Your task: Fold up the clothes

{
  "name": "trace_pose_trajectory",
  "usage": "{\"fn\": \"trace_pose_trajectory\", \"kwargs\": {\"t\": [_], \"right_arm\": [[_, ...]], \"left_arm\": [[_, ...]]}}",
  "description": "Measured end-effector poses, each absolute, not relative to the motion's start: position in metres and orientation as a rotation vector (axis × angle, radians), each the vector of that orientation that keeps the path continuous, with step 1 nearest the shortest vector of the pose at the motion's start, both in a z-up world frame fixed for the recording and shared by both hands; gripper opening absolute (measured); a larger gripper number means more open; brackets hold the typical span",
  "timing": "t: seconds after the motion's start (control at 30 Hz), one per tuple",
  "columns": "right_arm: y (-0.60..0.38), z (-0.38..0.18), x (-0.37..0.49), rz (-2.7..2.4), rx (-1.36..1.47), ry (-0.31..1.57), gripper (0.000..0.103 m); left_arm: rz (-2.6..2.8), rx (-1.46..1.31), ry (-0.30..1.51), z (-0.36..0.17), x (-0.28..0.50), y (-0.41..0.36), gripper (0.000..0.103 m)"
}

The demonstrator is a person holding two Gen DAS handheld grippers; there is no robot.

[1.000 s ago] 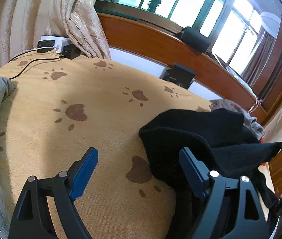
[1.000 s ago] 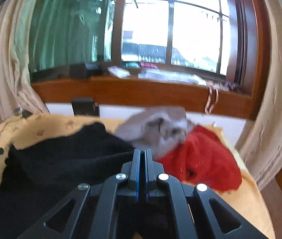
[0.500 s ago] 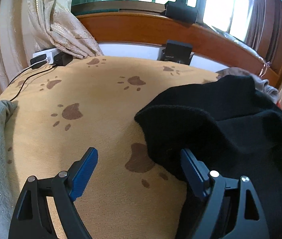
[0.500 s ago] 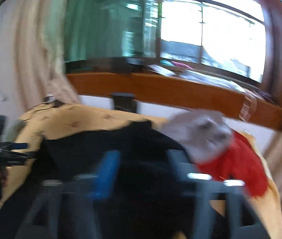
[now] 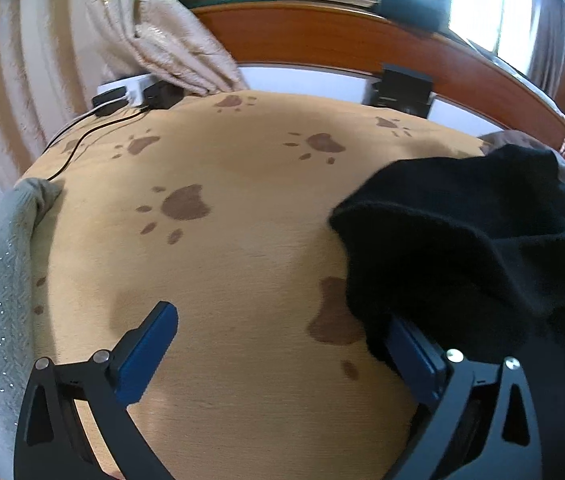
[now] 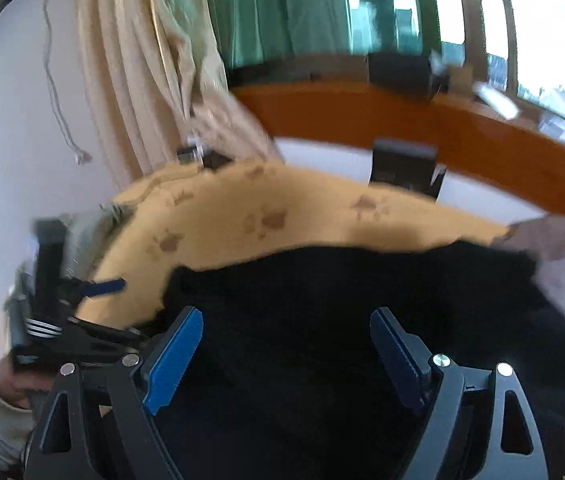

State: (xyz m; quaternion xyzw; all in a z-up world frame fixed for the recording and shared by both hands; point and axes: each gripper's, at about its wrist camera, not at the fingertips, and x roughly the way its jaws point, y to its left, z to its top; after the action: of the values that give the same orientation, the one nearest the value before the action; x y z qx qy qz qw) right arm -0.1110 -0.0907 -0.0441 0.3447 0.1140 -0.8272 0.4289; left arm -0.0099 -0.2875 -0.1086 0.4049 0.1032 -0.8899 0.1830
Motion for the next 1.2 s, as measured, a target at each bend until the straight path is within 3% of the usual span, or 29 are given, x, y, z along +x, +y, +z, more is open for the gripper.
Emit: {"fn": "trace_pose_trajectory", "kwargs": {"t": [0.17,0.33,0.57,0.73,0.8,0.9,1.0,1.2], "right_arm": [[-0.105,-0.091,-0.109,-1.902,1.037,0.309,0.088],[-0.102,-0.099,-0.082,-1.802,1.016,0.508,0.088],[-0.113,-0.04,-0.113,-1.871,0.849,0.309,0.088],[-0.174,-0.051,-0.09,-1.697,0.818,0.442,0.069],[-0.197,-0.068,-0.083,-1.682,0.822,0.569,0.04],[-0.209,-0.082,-0.093,-1.688,0.874,0.576,0.021],[-0.202,-0.073,-0.101,-1.723,0.854,0.542,0.013],[-0.184,-0.042,-0.123,-1.941,0.761,0.547,0.013]], "left_arm": [[-2.51,1.123,0.254,-0.105,-0.004,-0.289,0.101],[-2.506,1.122,0.237,-0.104,-0.004,-0.286,0.101],[-2.512,1.116,0.204,-0.103,-0.004,-0.282,0.101],[-2.514,1.13,0.242,-0.104,-0.005,-0.286,0.101],[-2.513,1.133,0.234,-0.105,-0.005,-0.285,0.101],[-2.51,1.15,0.228,-0.107,-0.007,-0.284,0.101],[-2.51,1.154,0.244,-0.108,-0.007,-0.286,0.101],[-2.505,1.167,0.24,-0.109,-0.009,-0.286,0.101]]}}
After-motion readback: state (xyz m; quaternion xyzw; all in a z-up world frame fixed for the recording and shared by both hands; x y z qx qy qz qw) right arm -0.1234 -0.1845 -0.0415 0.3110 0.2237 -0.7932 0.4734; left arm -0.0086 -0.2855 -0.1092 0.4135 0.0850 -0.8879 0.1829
